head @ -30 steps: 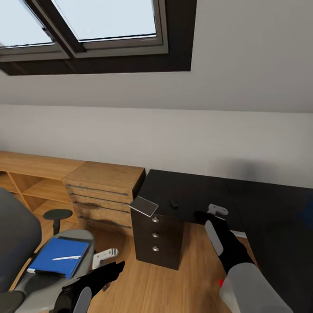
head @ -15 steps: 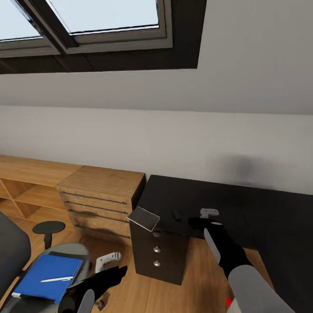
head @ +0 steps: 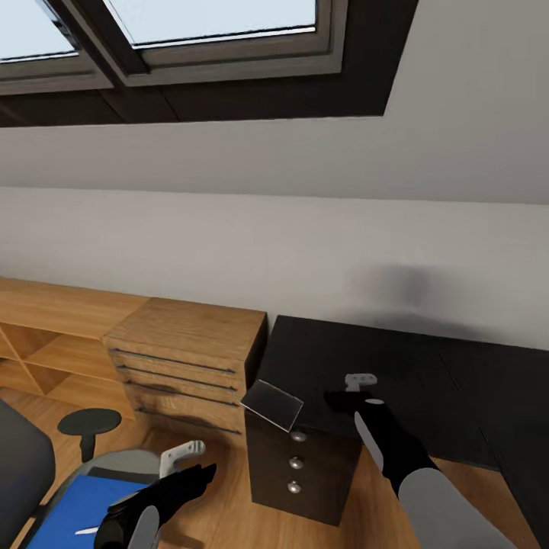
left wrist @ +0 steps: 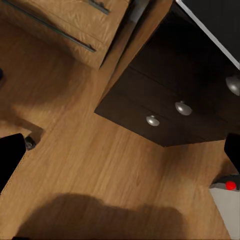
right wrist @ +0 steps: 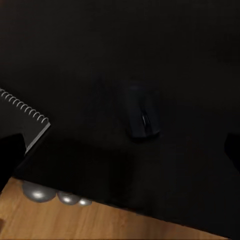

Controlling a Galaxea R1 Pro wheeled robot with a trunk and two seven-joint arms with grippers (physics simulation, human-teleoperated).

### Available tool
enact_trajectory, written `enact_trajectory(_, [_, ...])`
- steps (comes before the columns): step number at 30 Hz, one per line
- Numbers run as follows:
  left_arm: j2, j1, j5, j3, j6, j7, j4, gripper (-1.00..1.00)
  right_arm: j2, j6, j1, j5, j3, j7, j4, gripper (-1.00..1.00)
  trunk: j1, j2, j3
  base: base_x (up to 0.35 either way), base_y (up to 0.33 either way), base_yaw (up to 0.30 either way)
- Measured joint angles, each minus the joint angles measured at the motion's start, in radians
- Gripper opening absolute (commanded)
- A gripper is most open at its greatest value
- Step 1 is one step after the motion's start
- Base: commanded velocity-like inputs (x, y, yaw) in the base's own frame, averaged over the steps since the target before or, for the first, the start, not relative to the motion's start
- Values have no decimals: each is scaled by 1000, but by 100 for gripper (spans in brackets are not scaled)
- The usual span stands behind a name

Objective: In the bedroom, organize the workspace by keeping the computer under the desk, ensuring the monitor is on the desk, placing the keyboard on the desk next to the monitor, placing the mouse on the desk next to the keyboard, moving the folder from the swivel chair onto the desk next to the mouse, stacking the notebook on top of the folder with the pen on top of the notebook, and positioning the swivel chair next to the desk.

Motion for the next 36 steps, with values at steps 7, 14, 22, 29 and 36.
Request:
enact_trajectory(7, [0, 0, 1, 3, 0, -1, 0, 100, -13, -20, 0, 8, -2, 1, 3, 100, 0, 0, 0, 145, 15, 0])
enact_trajectory(14, [0, 0, 2, 5, -1, -4, -2, 100, -51, -37, -2, 8, -5, 26, 65, 100, 0, 0, 0, 275, 0, 0])
enact_trajectory(22, [2, 0, 2, 6, -2, -6, -5, 100, -62, -87, -3, 8, -5, 30, 99, 100, 0, 0, 0, 325, 0, 0])
enact_trajectory(29, [2, 0, 2, 27, 1, -4, -5, 100, -64, -115, -4, 8, -4, 30, 120, 100, 0, 0, 0, 152, 0, 0])
enact_trajectory(36, [0, 0, 70, 107, 6, -6, -25, 100, -62, -163, -6, 16, -2, 31, 181, 100, 1, 0, 0, 20, 0, 0])
